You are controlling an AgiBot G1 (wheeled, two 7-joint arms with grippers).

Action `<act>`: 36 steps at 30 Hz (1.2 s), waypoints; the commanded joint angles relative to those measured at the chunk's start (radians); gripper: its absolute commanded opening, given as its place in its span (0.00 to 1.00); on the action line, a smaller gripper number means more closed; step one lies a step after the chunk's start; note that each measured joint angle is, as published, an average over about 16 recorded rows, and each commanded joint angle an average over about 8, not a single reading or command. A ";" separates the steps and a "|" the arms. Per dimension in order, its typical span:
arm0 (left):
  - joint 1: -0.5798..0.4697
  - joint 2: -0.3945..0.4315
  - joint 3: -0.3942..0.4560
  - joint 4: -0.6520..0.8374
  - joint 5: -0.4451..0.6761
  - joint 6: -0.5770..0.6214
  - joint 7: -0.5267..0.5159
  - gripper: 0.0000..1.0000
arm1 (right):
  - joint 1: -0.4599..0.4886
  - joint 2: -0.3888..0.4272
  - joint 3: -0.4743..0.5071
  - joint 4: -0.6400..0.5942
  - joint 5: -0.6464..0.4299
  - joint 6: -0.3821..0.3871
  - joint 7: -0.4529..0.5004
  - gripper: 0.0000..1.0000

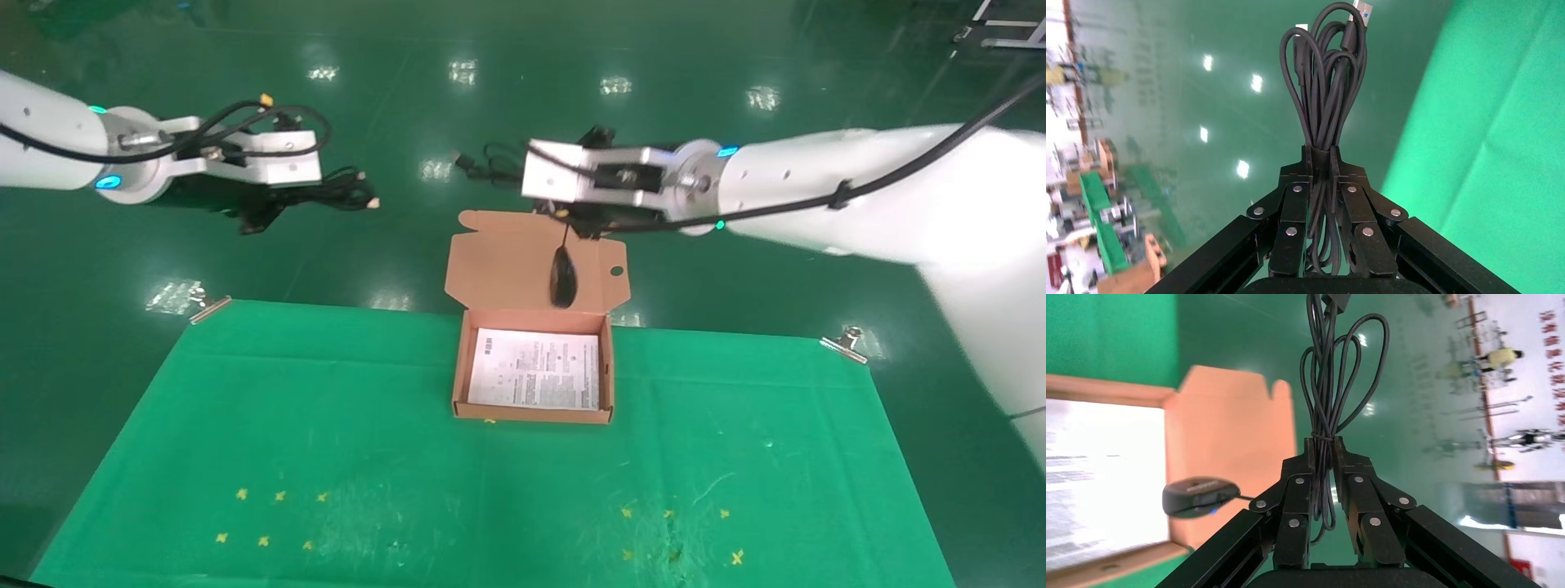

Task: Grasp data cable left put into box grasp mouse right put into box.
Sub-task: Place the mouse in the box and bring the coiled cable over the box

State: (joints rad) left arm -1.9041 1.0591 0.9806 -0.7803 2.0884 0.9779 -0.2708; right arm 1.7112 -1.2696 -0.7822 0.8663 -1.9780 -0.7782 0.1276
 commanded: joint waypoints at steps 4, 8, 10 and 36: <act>0.002 -0.029 0.017 -0.037 0.050 0.035 -0.064 0.00 | -0.021 -0.040 -0.011 -0.038 0.012 0.004 -0.011 0.00; 0.007 -0.043 0.024 -0.076 0.075 0.052 -0.107 0.00 | -0.033 -0.071 -0.022 -0.071 0.036 0.014 -0.022 0.00; 0.010 -0.048 0.025 -0.094 0.083 0.056 -0.122 0.00 | -0.040 -0.080 -0.031 -0.083 0.056 0.022 -0.023 0.00; 0.025 -0.067 0.029 -0.160 0.109 0.069 -0.174 0.00 | -0.122 -0.096 -0.239 -0.263 0.192 0.138 0.152 1.00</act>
State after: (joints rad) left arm -1.8795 0.9919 1.0093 -0.9395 2.1973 1.0466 -0.4452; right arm 1.5894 -1.3616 -1.0147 0.6090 -1.7870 -0.6409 0.2777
